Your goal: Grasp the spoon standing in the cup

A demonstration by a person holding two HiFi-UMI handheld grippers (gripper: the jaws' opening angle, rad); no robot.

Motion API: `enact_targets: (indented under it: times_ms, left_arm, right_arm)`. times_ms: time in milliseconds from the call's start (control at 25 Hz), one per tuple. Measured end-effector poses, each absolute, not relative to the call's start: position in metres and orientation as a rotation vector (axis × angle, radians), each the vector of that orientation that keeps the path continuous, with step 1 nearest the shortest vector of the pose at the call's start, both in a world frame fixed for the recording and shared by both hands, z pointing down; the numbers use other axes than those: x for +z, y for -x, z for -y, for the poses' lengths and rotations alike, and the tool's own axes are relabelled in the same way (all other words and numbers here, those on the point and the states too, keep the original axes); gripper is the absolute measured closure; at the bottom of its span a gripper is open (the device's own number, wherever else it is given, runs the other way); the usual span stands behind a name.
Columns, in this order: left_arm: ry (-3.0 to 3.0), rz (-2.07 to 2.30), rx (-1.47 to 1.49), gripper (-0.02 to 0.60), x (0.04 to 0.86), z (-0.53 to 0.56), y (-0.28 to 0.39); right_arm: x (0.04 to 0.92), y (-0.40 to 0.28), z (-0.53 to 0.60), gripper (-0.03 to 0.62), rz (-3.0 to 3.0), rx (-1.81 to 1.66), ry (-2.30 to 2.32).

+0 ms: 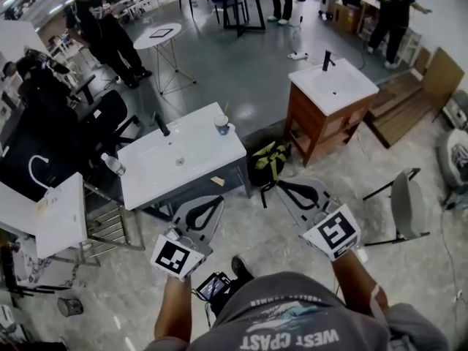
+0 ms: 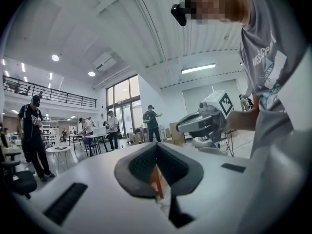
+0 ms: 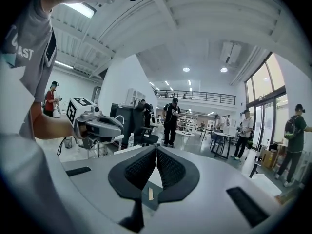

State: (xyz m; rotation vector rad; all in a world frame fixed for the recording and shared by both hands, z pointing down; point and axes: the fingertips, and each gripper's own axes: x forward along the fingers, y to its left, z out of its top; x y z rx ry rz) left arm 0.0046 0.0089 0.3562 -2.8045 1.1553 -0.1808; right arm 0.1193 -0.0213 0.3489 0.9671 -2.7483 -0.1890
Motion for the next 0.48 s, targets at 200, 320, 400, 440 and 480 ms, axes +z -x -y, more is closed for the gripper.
enact_targets:
  times_ms: [200, 320, 400, 440, 480]
  left_arm:
    - [2.848, -1.093, -0.164, 0.58, 0.363, 0.026, 0.023]
    - [2.873, -1.049, -0.154, 0.58, 0.365, 0.04, 0.034]
    - [2.881, -1.023, -0.143, 0.58, 0.363, 0.047, 0.042]
    - [2.884, -1.012, -0.138, 0.58, 0.362, 0.05, 0.047]
    - [2.887, -1.002, -0.133, 0.58, 0.362, 0.053, 0.052]
  right_arm:
    - [0.347, -0.094, 0.048, 0.562, 2.704, -0.195, -1.021]
    - [0.347, -0.084, 0.059, 0.562, 2.676, -0.185, -1.063]
    - [0.346, -0.076, 0.065, 0.562, 2.66, -0.185, -1.084]
    - [0.345, -0.071, 0.067, 0.562, 2.654, -0.187, -1.092]
    - [0.345, -0.066, 0.068, 0.562, 2.649, -0.19, -1.1]
